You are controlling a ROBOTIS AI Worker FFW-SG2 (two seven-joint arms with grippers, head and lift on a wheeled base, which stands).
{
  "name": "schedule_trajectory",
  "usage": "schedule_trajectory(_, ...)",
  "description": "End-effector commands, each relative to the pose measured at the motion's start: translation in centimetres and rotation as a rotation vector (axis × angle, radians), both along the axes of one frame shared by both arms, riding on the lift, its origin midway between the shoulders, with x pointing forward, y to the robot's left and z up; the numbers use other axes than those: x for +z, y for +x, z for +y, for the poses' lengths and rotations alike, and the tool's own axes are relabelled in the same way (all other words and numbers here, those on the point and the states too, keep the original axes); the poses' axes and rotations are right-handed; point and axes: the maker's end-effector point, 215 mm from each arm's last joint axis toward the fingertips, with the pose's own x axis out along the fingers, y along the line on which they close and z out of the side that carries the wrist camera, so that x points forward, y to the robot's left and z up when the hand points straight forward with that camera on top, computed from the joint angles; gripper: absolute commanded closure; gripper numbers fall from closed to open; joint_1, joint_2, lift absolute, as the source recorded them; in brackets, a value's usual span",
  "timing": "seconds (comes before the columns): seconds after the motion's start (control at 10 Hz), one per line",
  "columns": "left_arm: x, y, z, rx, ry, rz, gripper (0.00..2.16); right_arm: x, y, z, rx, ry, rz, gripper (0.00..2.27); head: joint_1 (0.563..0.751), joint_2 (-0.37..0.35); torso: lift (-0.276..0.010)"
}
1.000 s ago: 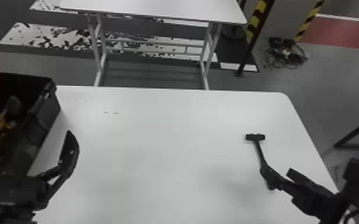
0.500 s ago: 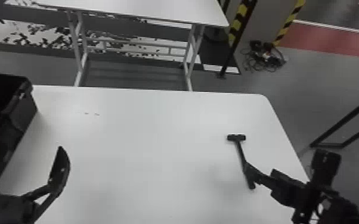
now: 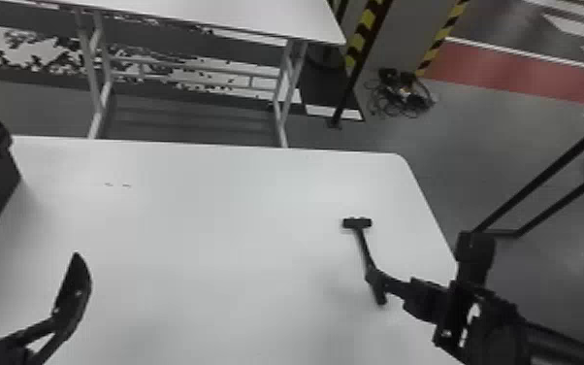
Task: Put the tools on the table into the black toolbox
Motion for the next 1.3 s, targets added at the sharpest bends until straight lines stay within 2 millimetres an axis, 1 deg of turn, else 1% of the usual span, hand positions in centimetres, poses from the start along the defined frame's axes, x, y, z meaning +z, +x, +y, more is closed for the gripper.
schedule_trajectory(0.0, -0.1, 0.0, 0.0, -0.002, 0.002, 0.002, 0.07, -0.8, 0.8, 0.1, -0.005, 0.002, 0.031, 0.12, 0.695, -0.286, -0.075)
schedule_trajectory(0.5, -0.7, 0.1, -0.1, -0.007, 0.004, 0.016, 0.07, -2.6, 4.3, 0.4, 0.009, 0.0, 0.106, 0.12, 0.695, -0.272, -0.075)
schedule_trajectory(0.6, -0.9, 0.2, 0.0, -0.005, 0.003, 0.019, 0.07, -3.3, 4.5, 0.7, 0.014, 0.01, 0.125, 0.12, 0.695, -0.268, -0.075)
schedule_trajectory(0.8, -1.3, 0.2, 0.0, -0.006, 0.005, 0.028, 0.07, -4.4, 4.2, 1.3, 0.022, 0.019, 0.187, 0.12, 0.695, -0.255, -0.075)
schedule_trajectory(0.9, -1.3, 0.2, 0.1, -0.005, 0.004, 0.03, 0.07, -4.9, 3.6, 1.5, 0.022, 0.024, 0.222, 0.14, 0.695, -0.252, -0.075)
schedule_trajectory(1.2, -1.6, 0.1, -0.1, -0.011, 0.005, 0.035, 0.07, -5.3, 2.8, 0.7, 0.012, 0.021, 0.308, 0.14, 0.695, -0.252, -0.075)
